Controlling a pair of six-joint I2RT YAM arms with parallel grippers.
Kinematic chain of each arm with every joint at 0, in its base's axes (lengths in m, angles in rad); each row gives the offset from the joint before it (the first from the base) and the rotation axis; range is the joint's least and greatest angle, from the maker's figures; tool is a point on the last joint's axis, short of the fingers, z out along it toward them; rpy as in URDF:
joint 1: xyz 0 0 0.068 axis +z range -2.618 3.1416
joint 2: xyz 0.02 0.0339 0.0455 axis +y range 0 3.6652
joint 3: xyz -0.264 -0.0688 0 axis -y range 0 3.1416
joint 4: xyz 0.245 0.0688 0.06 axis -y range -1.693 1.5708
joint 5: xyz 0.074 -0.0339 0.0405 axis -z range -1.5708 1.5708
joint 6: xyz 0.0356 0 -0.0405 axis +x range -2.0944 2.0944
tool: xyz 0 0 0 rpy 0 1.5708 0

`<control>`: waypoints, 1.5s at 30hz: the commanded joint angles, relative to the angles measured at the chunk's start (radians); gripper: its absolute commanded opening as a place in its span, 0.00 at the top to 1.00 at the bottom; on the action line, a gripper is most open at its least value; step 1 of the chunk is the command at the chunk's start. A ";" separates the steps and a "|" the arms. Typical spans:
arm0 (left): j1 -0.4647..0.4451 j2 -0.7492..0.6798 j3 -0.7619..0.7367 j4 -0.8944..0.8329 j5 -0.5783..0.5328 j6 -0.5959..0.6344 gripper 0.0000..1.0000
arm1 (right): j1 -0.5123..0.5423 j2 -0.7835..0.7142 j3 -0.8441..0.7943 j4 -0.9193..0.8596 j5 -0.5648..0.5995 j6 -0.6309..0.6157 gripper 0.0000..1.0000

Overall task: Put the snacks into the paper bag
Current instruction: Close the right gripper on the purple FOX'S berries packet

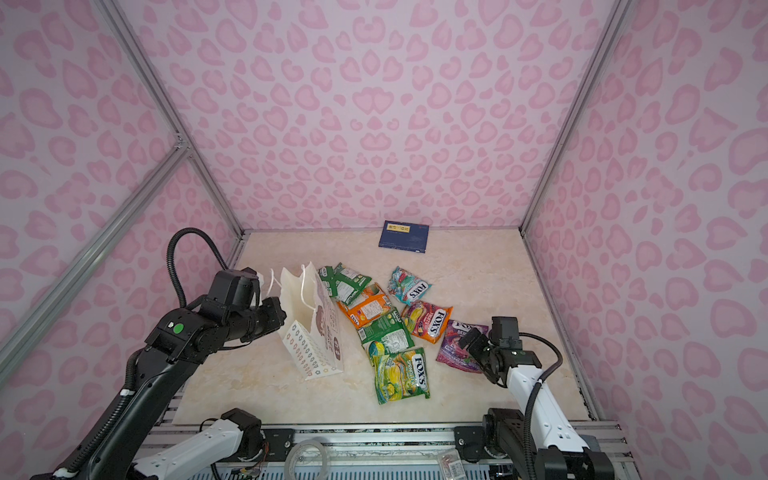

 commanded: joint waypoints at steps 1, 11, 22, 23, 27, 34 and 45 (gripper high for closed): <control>0.001 -0.009 -0.001 0.000 0.033 0.020 0.97 | -0.027 0.012 0.048 -0.059 0.063 -0.100 0.01; 0.001 -0.059 0.022 -0.021 0.086 0.019 0.97 | -0.077 0.296 0.217 -0.005 0.027 -0.206 0.01; 0.001 -0.083 0.040 -0.048 0.157 0.002 0.97 | -0.052 0.414 0.168 0.071 -0.005 -0.249 0.14; 0.000 -0.086 0.030 -0.046 0.155 0.003 0.97 | -0.047 0.411 0.160 0.073 -0.002 -0.250 0.16; 0.001 -0.092 -0.033 -0.007 0.170 -0.007 0.97 | -0.047 0.407 0.128 0.091 -0.013 -0.244 0.32; 0.000 -0.090 -0.052 0.019 0.170 -0.015 0.97 | -0.055 0.388 0.127 0.099 -0.069 -0.214 0.66; -0.001 -0.055 -0.061 0.076 0.192 -0.014 0.97 | -0.056 0.299 0.166 0.037 -0.129 -0.207 0.97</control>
